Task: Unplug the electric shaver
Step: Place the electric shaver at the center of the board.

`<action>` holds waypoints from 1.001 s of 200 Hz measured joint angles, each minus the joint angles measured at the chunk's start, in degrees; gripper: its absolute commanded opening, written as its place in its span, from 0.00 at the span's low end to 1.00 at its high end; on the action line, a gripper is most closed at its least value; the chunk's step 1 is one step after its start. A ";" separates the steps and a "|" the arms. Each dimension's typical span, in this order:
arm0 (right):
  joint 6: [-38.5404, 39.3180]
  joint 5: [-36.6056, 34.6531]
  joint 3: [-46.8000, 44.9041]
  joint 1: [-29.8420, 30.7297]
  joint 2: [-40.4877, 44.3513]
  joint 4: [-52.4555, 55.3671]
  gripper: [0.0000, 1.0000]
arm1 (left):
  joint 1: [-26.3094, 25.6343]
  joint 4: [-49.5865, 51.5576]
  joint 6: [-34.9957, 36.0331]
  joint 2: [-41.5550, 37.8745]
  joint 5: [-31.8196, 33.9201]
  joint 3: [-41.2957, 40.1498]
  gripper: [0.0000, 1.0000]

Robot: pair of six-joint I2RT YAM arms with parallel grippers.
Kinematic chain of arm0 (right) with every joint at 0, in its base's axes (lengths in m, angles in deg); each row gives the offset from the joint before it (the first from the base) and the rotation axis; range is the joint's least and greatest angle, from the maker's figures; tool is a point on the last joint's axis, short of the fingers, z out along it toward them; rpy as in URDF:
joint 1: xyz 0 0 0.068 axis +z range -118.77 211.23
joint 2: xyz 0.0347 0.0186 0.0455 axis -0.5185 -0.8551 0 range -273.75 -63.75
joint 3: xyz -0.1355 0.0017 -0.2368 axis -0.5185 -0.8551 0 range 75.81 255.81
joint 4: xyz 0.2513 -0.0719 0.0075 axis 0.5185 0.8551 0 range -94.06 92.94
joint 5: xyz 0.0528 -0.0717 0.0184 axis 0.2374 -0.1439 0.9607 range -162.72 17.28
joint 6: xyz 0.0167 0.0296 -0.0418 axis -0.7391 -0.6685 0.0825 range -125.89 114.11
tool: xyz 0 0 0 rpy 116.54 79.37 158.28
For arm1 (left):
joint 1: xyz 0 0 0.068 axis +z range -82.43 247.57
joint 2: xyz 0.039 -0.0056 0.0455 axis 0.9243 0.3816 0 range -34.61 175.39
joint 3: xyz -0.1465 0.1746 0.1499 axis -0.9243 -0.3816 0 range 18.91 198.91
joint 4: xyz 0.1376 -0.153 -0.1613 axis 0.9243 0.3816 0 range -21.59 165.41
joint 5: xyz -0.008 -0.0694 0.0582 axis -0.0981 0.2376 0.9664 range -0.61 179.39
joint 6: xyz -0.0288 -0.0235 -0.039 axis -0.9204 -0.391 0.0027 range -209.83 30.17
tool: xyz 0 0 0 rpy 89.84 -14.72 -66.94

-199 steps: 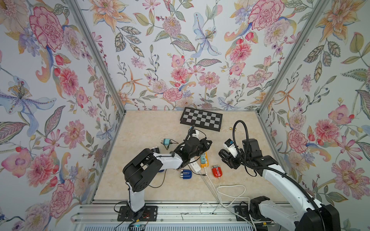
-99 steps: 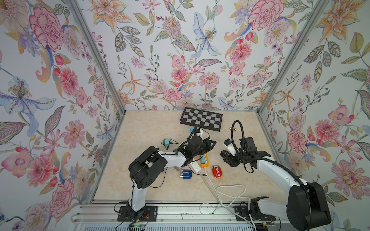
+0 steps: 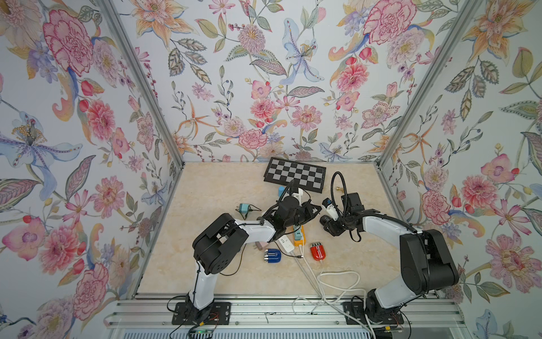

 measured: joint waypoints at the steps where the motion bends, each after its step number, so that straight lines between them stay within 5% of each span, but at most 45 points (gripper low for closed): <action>1: -0.02 0.00 0.00 0.00 -0.02 -0.02 0.43 | 0.02 0.02 0.00 0.00 -0.02 0.00 0.00; 86: -1.18 0.66 0.00 -0.48 -0.59 -1.09 0.80 | 0.33 -0.52 -0.26 2.91 -2.25 1.53 0.00; 144: -1.64 0.02 -0.13 -0.66 0.35 -1.38 0.83 | 0.33 0.46 -0.26 3.80 -3.39 3.26 0.00; 200: -4.48 -2.64 -0.26 -3.04 14.56 -2.25 0.84 | 0.35 1.03 -0.28 6.88 -4.85 7.52 0.06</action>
